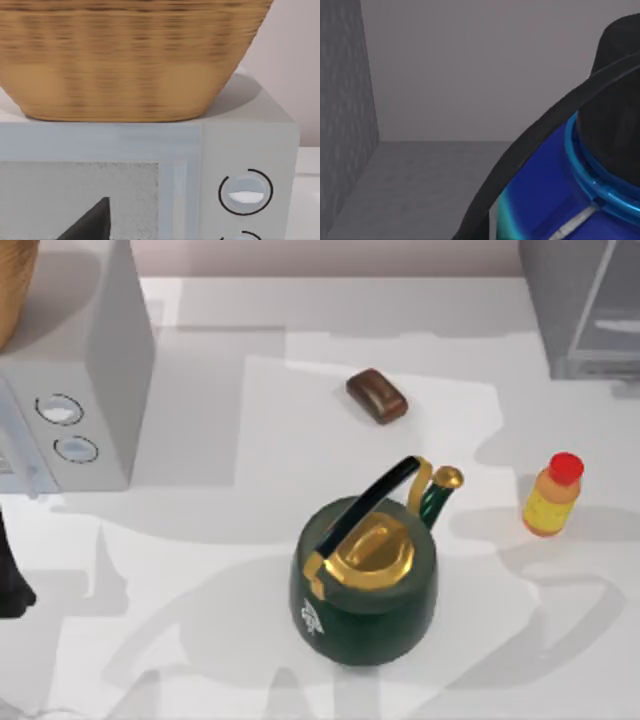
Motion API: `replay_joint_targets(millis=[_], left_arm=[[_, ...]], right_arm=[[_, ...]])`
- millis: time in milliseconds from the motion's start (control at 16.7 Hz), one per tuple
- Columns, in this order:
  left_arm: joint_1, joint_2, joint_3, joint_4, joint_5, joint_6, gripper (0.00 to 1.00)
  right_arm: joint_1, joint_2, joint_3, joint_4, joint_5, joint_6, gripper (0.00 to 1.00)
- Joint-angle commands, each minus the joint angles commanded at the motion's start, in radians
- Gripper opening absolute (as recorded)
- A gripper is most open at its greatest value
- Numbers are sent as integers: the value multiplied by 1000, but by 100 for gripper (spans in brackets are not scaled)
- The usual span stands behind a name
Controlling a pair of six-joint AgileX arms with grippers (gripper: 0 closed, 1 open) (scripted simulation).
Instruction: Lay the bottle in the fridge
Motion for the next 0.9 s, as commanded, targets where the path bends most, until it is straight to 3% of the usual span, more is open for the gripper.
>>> replay_joint_targets(millis=[660, 900], left_arm=[[0, 0, 0, 0, 0, 0, 100], [0, 0, 0, 0, 0, 0, 100]], right_arm=[[-7, 113, 62, 56, -13, -6, 1], [2, 174, 175, 5, -1, -5, 1]])
